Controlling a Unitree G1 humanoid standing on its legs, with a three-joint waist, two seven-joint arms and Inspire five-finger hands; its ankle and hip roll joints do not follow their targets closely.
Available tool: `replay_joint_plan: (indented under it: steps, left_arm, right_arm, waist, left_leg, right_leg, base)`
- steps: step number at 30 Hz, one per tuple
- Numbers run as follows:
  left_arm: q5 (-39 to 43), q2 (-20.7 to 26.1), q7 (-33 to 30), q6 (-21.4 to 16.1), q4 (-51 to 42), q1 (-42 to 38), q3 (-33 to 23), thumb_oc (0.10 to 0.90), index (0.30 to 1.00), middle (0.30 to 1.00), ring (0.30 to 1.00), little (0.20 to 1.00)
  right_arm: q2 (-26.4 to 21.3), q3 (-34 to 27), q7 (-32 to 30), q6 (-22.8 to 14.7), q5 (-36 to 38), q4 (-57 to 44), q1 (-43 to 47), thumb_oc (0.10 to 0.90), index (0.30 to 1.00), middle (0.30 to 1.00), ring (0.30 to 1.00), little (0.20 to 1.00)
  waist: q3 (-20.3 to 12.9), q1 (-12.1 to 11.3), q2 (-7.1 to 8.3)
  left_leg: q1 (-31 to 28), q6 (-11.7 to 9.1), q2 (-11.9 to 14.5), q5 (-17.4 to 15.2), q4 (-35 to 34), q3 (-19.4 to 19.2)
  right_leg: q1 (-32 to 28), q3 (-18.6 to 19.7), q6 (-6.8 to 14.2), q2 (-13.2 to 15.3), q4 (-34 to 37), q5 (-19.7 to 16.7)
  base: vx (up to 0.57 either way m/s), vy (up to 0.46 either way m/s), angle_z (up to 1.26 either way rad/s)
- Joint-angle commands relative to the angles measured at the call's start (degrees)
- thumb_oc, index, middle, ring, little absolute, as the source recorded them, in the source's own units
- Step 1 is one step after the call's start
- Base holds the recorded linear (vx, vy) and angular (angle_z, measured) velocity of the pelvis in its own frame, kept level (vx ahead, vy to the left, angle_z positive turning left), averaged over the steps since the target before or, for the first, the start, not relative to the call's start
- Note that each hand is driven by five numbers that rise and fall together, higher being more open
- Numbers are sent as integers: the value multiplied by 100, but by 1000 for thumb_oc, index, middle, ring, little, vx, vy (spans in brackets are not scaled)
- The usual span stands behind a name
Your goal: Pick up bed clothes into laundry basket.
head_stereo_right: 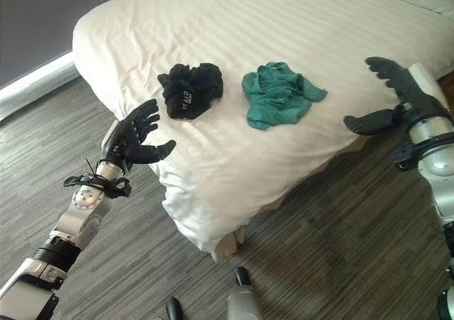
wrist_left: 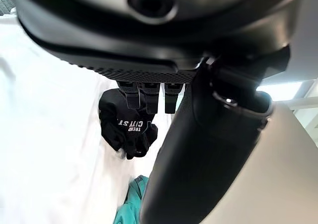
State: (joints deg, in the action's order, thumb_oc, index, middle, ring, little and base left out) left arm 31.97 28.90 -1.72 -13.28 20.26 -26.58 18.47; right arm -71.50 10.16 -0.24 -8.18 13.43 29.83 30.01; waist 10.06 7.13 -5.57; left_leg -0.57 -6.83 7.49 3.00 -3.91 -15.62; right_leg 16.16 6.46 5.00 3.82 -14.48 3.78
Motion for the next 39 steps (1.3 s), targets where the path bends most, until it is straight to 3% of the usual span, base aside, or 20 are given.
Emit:
replay_joint_plan:
  steps: [1, 8, 11, 12, 14, 16, 17, 18, 23, 27, 28, 29, 31, 32, 33, 35, 36, 37, 38, 39]
  left_arm:
    - [47, 300, 29, -415, -367, -356, -284, 800, 900, 900, 900, 900]
    - [52, -29, -213, -580, -97, -1023, -122, 800, 900, 900, 900, 900]
    - [57, -137, -228, -613, -102, -1032, -207, 800, 900, 900, 900, 900]
    - [125, -115, -178, -601, -200, -975, -340, 800, 900, 900, 900, 900]
    - [197, -139, -184, -616, -274, -930, -366, 800, 900, 900, 900, 900]
    - [241, -174, -163, -609, -284, -871, -438, 800, 900, 900, 900, 900]
    - [241, -177, -163, -609, -285, -876, -423, 800, 900, 900, 900, 900]
    - [225, -167, -133, -588, -191, -829, -466, 800, 900, 900, 900, 900]
    - [478, -170, -256, -716, -3, -830, -572, 800, 900, 900, 900, 900]
    - [573, -62, -314, -824, -78, -820, -696, 800, 900, 900, 900, 900]
    - [623, 52, -330, -902, -75, -869, -721, 800, 900, 900, 900, 900]
    - [624, 57, -330, -903, -76, -868, -729, 800, 900, 900, 900, 900]
    - [665, 117, -261, -893, -51, -963, -724, 800, 900, 900, 900, 900]
    - [613, 65, -261, -879, -60, -1024, -616, 800, 900, 900, 900, 900]
    - [611, 65, -264, -880, -59, -1034, -605, 800, 900, 900, 900, 900]
    - [514, 115, -241, -868, -111, -1249, -364, 800, 900, 900, 900, 900]
    - [516, 119, -239, -870, -105, -1260, -364, 800, 900, 900, 900, 900]
    - [443, 167, -226, -866, -144, -1409, -272, 800, 900, 900, 900, 900]
    - [439, 166, -229, -864, -142, -1417, -276, 800, 900, 900, 900, 900]
    - [276, 188, -311, -893, -218, -1553, -239, 800, 900, 900, 900, 900]
  right_arm:
    - [-190, -197, -209, -340, -81, -607, 629, 800, 900, 900, 900, 900]
    - [-345, -453, -117, -439, -131, -1243, 382, 800, 900, 900, 900, 900]
    - [-481, -628, -95, -518, -34, -1413, 248, 800, 900, 900, 900, 900]
    - [-703, -1060, -34, -583, 60, -1625, -81, 800, 900, 900, 900, 900]
    - [-690, -1446, -77, -620, 147, -1731, -379, 800, 900, 900, 900, 900]
    - [-715, -1867, 29, -607, 250, -1872, -827, 800, 900, 900, 900, 900]
    - [-711, -1930, 31, -605, 250, -1889, -893, 800, 900, 900, 900, 900]
    - [-740, -2190, 94, -623, 280, -1947, -1219, 800, 900, 900, 900, 900]
    - [-815, -2153, 114, -675, 231, -2066, -1262, 800, 900, 900, 900, 900]
    - [-787, -1898, 35, -680, 181, -2031, -987, 800, 900, 900, 900, 900]
    - [-782, -1733, 16, -656, 97, -2013, -817, 800, 900, 900, 900, 900]
    - [-780, -1705, 13, -654, 94, -2009, -785, 800, 900, 900, 900, 900]
    - [-780, -1679, 54, -568, -69, -1983, -742, 800, 900, 900, 900, 900]
    - [-740, -1798, 20, -568, -110, -1985, -851, 800, 900, 900, 900, 900]
    - [-734, -1841, 19, -566, -113, -1997, -891, 800, 900, 900, 900, 900]
    - [-785, -1936, 37, -499, -290, -2103, -950, 800, 900, 900, 900, 900]
    - [-782, -1941, 37, -496, -292, -2106, -946, 800, 900, 900, 900, 900]
    - [-799, -1903, 64, -476, -421, -2159, -950, 800, 900, 900, 900, 900]
    - [-799, -1905, 64, -470, -426, -2165, -943, 800, 900, 900, 900, 900]
    - [-684, -1937, 2, -474, -493, -2152, -1014, 800, 900, 900, 900, 900]
  waist:
    - [-305, 171, 507]
    - [-178, 373, 474]
    - [-97, 442, 567]
    - [17, 443, 719]
    - [82, 335, 854]
    - [79, 391, 934]
    - [78, 368, 941]
    - [49, 365, 973]
    - [-22, 363, 1015]
    - [-102, 303, 830]
    - [-171, 269, 757]
    - [-169, 262, 736]
    - [-349, 364, 573]
    - [-402, 390, 580]
    - [-403, 376, 575]
    - [-419, 471, 487]
    - [-425, 437, 461]
    - [-348, 567, 372]
    - [-346, 542, 356]
    - [-249, 692, 318]
  left_leg:
    - [-275, 51, -366, -26, -109, 127]
    - [-380, -1, -202, 49, -92, 94]
    - [-288, -115, -42, 29, 511, 99]
    - [163, -214, 162, 327, 1782, 301]
    - [600, -226, 93, 521, 2344, 580]
    - [933, -183, 283, 454, 2030, 127]
    - [925, -182, 280, 456, 2023, 116]
    - [1230, -241, 604, 698, 1599, -383]
    - [1000, -410, 742, 1082, 833, -124]
    - [833, -472, 890, 1244, 293, 168]
    - [773, -548, 848, 1317, 271, 366]
    - [789, -548, 877, 1335, 275, 362]
    - [657, -423, 743, 1000, 227, 29]
    - [679, -358, 534, 869, 382, -84]
    - [701, -348, 544, 877, 396, -87]
    - [465, -162, 119, 541, 337, -201]
    - [489, -157, 155, 568, 328, -230]
    - [302, -35, -92, 434, 208, -238]
    - [299, -36, -73, 449, 183, -262]
    - [174, 33, -196, 343, 74, -189]
  right_leg:
    - [-1450, 386, 206, -174, 1790, -413]
    - [-1193, 482, 73, -386, 1096, -125]
    - [-1229, 550, -55, -491, 939, -28]
    - [-1470, 615, -220, -556, 844, 76]
    - [-1578, 685, -319, -574, 739, 96]
    - [-1748, 671, -309, -504, 703, 197]
    - [-1748, 680, -307, -500, 703, 198]
    - [-1940, 661, -322, -436, 683, 286]
    - [-2010, 895, -203, -350, 413, 727]
    - [-2038, 1188, -80, -209, 349, 846]
    - [-2204, 1341, 30, 18, 410, 917]
    - [-2192, 1357, 31, -7, 433, 878]
    - [-2408, 1457, 202, 330, 631, 730]
    - [-2543, 1352, 344, 636, 676, 568]
    - [-2538, 1360, 352, 633, 708, 535]
    - [-2135, 1431, 612, 946, 125, -319]
    - [-2085, 1474, 616, 911, 132, -361]
    - [-1807, 1648, 644, 920, -371, -966]
    - [-1765, 1680, 639, 889, -404, -973]
    - [-1518, 1838, 683, 768, -699, -1235]
  base:
    - [0, 0, 0]
    - [-35, -65, 5]
    - [-32, -214, -11]
    - [9, -301, -13]
    - [43, -255, -2]
    - [103, -56, 2]
    - [213, 10, 0]
    - [206, 17, -11]
    - [211, 74, -38]
    - [270, 169, -71]
    - [248, 147, -69]
    - [496, 253, -65]
    - [497, 221, -66]
    - [374, 179, -47]
    - [450, 249, -19]
    - [314, 229, -5]
    - [275, 271, -3]
    - [172, 176, 7]
    - [349, 262, 6]
    - [187, 93, -25]
